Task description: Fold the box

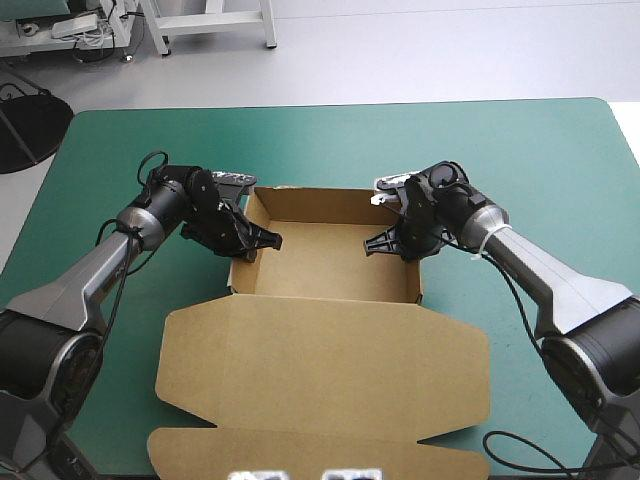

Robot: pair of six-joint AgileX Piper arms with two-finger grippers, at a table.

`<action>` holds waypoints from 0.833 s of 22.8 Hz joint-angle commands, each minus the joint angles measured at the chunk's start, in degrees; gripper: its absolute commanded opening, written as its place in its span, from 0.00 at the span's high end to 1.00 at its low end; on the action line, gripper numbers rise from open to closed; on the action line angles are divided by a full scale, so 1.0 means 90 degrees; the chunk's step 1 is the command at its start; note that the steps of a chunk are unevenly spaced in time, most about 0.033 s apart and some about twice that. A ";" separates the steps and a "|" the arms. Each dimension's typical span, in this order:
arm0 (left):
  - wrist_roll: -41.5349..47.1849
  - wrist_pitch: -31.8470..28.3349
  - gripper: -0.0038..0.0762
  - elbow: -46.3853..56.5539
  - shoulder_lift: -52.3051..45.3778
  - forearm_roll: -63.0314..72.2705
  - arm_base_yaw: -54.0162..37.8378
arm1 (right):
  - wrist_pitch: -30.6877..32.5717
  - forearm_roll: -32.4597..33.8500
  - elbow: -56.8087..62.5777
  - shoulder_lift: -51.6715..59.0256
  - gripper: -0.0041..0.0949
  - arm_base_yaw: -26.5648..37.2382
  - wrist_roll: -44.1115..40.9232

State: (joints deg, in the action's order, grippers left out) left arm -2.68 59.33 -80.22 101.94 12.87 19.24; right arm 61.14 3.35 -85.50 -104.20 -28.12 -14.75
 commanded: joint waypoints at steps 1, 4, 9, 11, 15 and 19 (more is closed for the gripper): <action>-0.0486 0.0233 0.84 0.0032 -0.0030 0.0757 0.0206 | 0.0278 0.0169 -0.0037 0.0074 0.66 -0.0159 0.0433; -0.0486 0.0339 0.60 0.0032 -0.0030 0.0786 0.0206 | 0.0446 0.0553 -0.0037 0.0074 0.44 -0.0159 0.0167; -0.0486 0.0243 0.29 -0.0078 -0.0041 0.0746 0.0206 | 0.0433 0.0614 -0.0076 0.0074 0.39 -0.0159 0.0081; -0.0486 0.0233 0.27 -0.0194 -0.0051 0.0746 0.0206 | 0.0461 0.0602 -0.0176 0.0074 0.39 -0.0159 0.0080; -0.0370 0.0230 0.27 -0.0734 -0.0055 0.0630 0.0206 | 0.0732 0.0651 -0.0812 0.0074 0.39 -0.0159 0.0080; -0.0370 0.0255 0.27 -0.1167 -0.0055 0.0621 0.0206 | 0.1086 0.1056 -0.1374 0.0074 0.39 -0.0159 -0.0054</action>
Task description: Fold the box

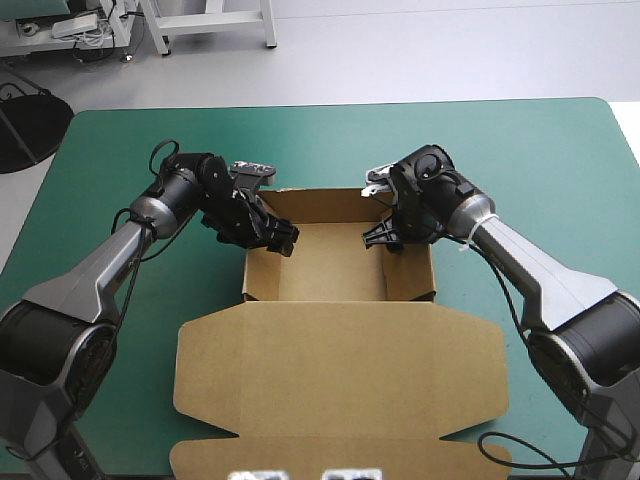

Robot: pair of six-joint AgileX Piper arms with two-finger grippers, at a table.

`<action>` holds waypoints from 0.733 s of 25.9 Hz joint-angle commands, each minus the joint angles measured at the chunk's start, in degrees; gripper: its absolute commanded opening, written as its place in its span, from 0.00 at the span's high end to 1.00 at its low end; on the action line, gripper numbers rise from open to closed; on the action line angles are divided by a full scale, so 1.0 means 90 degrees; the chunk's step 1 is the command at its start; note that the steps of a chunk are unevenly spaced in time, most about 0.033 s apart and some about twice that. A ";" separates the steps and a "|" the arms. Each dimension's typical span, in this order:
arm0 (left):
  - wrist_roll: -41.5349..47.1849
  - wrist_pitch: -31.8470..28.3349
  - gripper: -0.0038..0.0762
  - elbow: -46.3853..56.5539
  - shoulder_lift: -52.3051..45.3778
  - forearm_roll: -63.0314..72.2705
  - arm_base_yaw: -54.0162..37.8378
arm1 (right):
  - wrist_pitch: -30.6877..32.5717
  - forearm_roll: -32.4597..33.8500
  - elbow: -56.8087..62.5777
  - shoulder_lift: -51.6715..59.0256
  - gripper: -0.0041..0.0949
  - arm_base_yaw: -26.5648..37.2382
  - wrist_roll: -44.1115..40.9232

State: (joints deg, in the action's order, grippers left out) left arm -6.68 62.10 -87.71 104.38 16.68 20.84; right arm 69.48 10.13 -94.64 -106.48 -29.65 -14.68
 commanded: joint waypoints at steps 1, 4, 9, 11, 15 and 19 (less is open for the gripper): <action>0.0074 -0.0053 0.27 -0.0434 -0.0327 0.0115 0.0029 | 0.0233 0.0422 -0.0485 0.0327 0.39 0.0011 -0.0062; 0.0074 -0.0012 0.27 -0.0601 -0.0327 -0.0130 0.0029 | 0.0233 0.0429 -0.0683 0.0327 0.39 0.0011 -0.0062; 0.0086 0.0484 0.27 -0.1417 -0.0337 -0.0989 0.0018 | 0.0233 0.0429 -0.1334 0.0327 0.39 0.0011 -0.0062; 0.0086 0.0745 0.27 -0.1780 -0.0337 -0.1109 0.0018 | 0.0233 0.0446 -0.1579 0.0339 0.39 0.0011 -0.0062; 0.0086 0.1313 0.28 -0.2506 -0.0337 -0.1164 0.0018 | 0.0233 0.0541 -0.2022 0.0339 0.39 0.0011 0.0158; 0.0086 0.1313 0.46 -0.2733 -0.0552 -0.1083 0.0029 | 0.0233 0.0527 -0.2332 0.0352 0.39 0.0011 0.0101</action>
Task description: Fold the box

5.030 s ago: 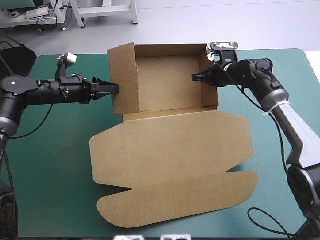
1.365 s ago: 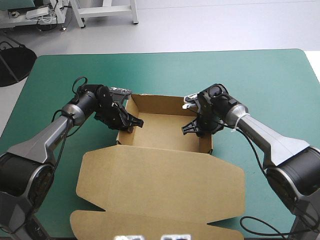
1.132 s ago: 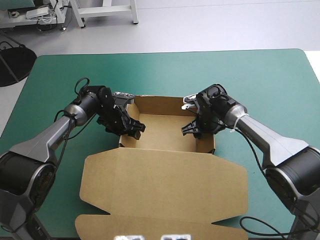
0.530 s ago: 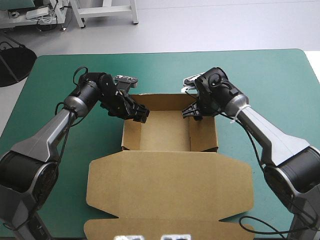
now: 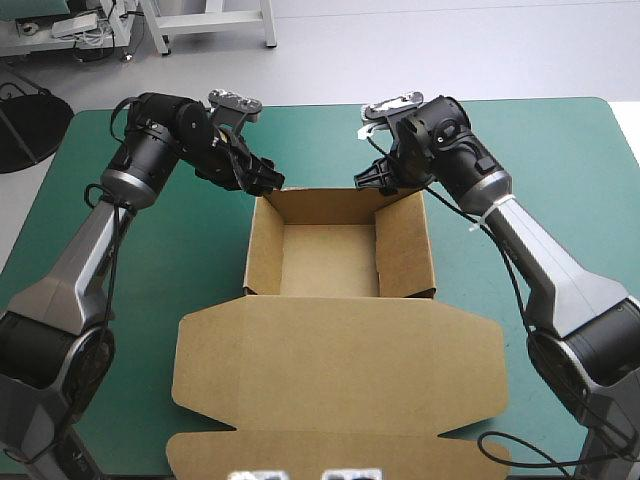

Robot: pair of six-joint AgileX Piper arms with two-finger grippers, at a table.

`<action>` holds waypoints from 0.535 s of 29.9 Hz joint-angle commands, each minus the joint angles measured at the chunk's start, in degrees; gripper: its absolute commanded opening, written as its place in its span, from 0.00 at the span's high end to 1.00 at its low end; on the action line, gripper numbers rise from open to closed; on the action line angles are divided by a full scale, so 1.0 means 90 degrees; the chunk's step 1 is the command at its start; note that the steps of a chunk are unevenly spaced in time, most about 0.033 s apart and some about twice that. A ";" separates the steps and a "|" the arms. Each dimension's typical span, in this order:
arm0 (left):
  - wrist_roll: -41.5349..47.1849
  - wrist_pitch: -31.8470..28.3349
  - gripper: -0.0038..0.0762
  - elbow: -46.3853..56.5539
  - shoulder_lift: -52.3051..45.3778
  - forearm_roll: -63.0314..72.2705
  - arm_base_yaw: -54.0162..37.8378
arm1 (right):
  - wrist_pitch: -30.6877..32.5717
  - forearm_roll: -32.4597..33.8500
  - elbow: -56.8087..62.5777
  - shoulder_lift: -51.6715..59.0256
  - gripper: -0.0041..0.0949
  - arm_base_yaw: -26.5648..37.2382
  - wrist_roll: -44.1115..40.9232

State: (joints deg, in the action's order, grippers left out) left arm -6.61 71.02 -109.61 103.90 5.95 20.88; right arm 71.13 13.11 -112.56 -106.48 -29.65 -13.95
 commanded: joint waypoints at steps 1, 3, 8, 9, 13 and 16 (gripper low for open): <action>0.0078 0.0322 0.55 -0.0299 -0.0593 0.0051 0.0024 | 0.0049 0.0196 -0.0341 0.0361 0.39 0.0011 0.0021; 0.0078 0.0322 0.75 -0.0299 -0.0791 -0.0048 0.0024 | 0.0049 0.0238 -0.0341 0.0378 0.39 0.0045 0.0021; -0.0034 0.0322 0.96 -0.0299 -0.1469 -0.0290 0.0024 | 0.0049 -0.0107 -0.0341 0.0378 0.39 0.0367 -0.0329; -0.0034 0.0322 0.96 -0.0286 -0.1591 -0.0290 0.0024 | 0.0049 -0.0243 -0.0329 0.0378 0.39 0.0468 -0.0329; -0.0034 0.0322 0.96 -0.0153 -0.2193 -0.0290 0.0024 | 0.0049 -0.1080 -0.0320 0.0378 0.39 0.0818 -0.0163; -0.0047 0.0322 0.96 0.0189 -0.2648 -0.0305 0.0024 | 0.0049 -0.1456 -0.0320 0.0378 0.39 0.0925 -0.0079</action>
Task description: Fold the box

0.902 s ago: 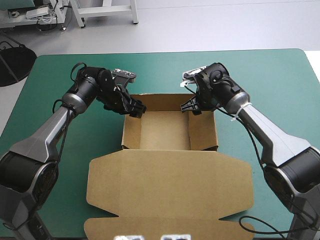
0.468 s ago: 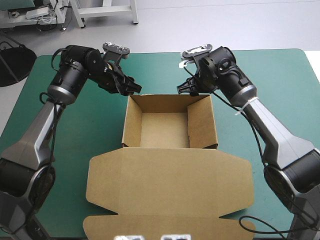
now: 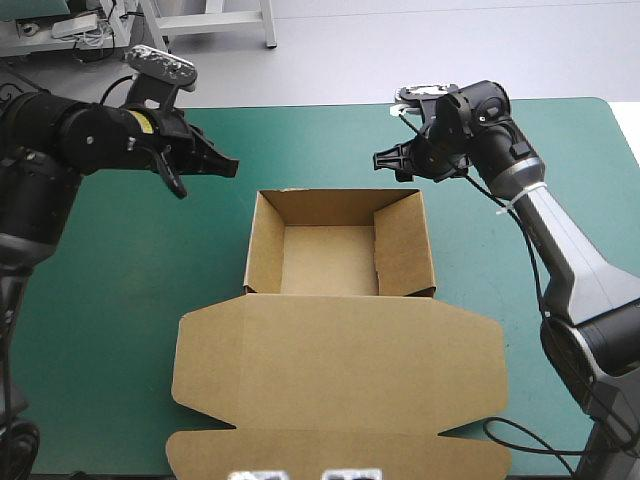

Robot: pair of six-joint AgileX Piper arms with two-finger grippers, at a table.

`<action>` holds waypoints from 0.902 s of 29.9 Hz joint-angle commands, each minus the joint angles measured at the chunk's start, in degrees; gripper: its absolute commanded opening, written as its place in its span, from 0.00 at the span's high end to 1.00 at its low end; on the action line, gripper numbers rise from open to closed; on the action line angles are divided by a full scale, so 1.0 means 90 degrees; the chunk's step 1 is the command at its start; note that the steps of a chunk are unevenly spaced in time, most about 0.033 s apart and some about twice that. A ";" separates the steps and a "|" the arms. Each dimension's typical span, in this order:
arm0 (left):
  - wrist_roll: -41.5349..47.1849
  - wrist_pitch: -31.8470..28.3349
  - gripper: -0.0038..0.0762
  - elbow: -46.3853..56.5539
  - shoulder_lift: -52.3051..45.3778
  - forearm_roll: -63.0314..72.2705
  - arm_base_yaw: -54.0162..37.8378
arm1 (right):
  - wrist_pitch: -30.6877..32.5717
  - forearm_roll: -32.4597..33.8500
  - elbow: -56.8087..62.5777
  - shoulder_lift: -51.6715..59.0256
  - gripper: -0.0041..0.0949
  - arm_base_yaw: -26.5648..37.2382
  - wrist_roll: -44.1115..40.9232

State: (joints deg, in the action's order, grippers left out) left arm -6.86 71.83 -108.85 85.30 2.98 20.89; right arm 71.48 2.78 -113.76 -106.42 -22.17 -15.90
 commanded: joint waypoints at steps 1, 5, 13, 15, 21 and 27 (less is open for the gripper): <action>-0.0020 0.0233 0.96 0.0258 -0.0747 0.0012 0.0023 | 0.0011 -0.0308 -0.0186 0.0372 0.39 0.0094 0.0150; -0.0020 0.0233 0.96 0.0984 -0.1387 -0.0237 0.0023 | 0.0011 -0.0476 -0.0156 0.0344 0.39 0.0094 0.0296; 0.0020 0.0072 0.96 0.2987 -0.2529 -0.0472 0.0023 | 0.0011 -0.0502 0.0953 0.0317 0.39 0.0094 0.0429; 0.0082 -0.0165 0.96 0.3495 -0.2809 -0.0441 0.0023 | 0.0011 -0.0559 0.1276 0.0288 0.39 0.0094 0.0566; 0.0350 -0.1168 0.96 0.4948 -0.3641 -0.0441 0.0023 | -0.0002 -0.0645 0.1903 0.0163 0.39 0.0094 0.0590; 0.0545 -0.1412 0.96 0.6327 -0.4446 -0.0424 0.0023 | -0.0244 -0.0971 0.2091 0.0148 0.62 0.0094 0.0758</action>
State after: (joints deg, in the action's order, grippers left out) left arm -3.75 63.20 -54.86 48.70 -1.36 20.89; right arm 70.34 -4.86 -93.88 -107.89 -21.68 -10.47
